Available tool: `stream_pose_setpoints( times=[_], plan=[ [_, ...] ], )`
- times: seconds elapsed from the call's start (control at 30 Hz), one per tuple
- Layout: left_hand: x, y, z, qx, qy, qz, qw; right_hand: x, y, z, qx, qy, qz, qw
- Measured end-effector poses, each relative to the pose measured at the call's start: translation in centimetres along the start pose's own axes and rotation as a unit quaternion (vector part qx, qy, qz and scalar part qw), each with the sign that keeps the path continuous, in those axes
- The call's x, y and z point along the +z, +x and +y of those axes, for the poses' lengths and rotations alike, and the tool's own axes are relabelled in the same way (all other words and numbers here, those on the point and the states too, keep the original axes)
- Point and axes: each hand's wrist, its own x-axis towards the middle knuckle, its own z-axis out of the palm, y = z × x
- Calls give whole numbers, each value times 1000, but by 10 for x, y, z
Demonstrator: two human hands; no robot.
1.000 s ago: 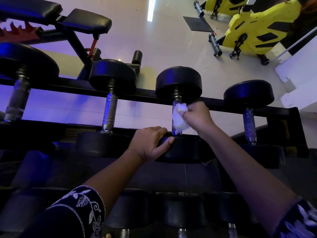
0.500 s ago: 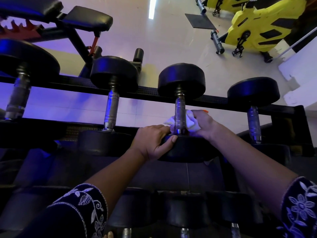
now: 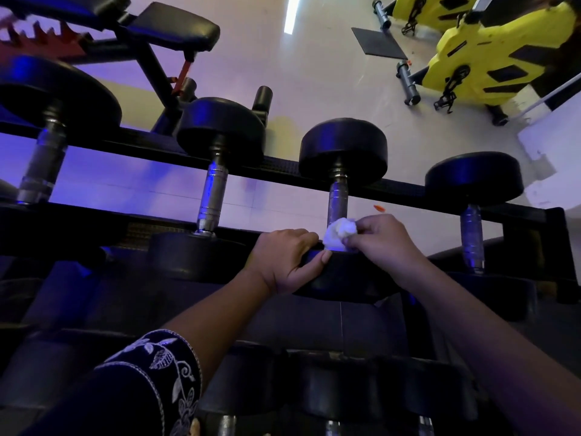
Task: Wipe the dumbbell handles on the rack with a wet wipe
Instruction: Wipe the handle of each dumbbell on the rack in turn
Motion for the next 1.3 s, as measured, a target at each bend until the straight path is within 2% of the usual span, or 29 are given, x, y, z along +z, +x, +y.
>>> stream_pose_setpoints(
  times=[0.1,0.17,0.23,0.37,0.47,0.57,0.67,0.7,0.77,0.83,0.87,0.93,1.0,1.03,1.13,1.17,1.2,1.23,1.3],
  plan=[
    [0,-1,0,13,-10,8,1000,4,22,-22,-29,7,149,988],
    [-1,-1,1,7,-17,3,1000,-1,44,-36,-37,50,205,977],
    [0,0,1,4,-13,1,1000,0,48,-40,-55,32,218,974],
    [0,-1,1,5,-14,8,1000,16,10,-24,-120,-94,187,971],
    [0,-1,0,0,-12,6,1000,14,5,-15,-112,-91,184,972],
    [0,-1,1,5,-13,5,1000,6,36,-26,-39,45,183,981],
    [1,-1,1,-1,-13,3,1000,9,62,-25,61,242,133,959],
    [1,-1,1,0,-15,3,1000,10,62,-20,95,303,83,945],
    [1,-1,0,6,-22,3,1000,8,41,-13,153,413,-75,895],
    [1,0,-1,6,-20,-4,1000,3,26,-7,170,454,-163,859],
    [2,0,-2,5,-17,-7,1000,0,27,-7,164,480,-181,843],
    [2,-1,-2,7,-17,-2,1000,-6,40,-20,177,552,-154,801],
    [1,-1,-1,4,-24,-5,1000,-7,56,-33,182,571,-127,790],
    [0,-1,-1,2,-26,-6,1000,-3,64,-36,178,568,-103,797],
    [-1,-1,1,-11,-14,-13,1000,10,59,-20,176,491,-71,851],
    [-1,-2,1,-14,-9,-10,1000,13,54,-15,174,443,-89,875],
    [-1,-2,2,-14,-5,1,1000,14,48,-8,161,363,-81,914],
    [-2,-2,3,-15,-1,8,1000,13,46,-2,146,284,-58,946],
    [-4,-1,8,-26,12,-1,1000,5,50,8,110,173,35,978]
  ],
)
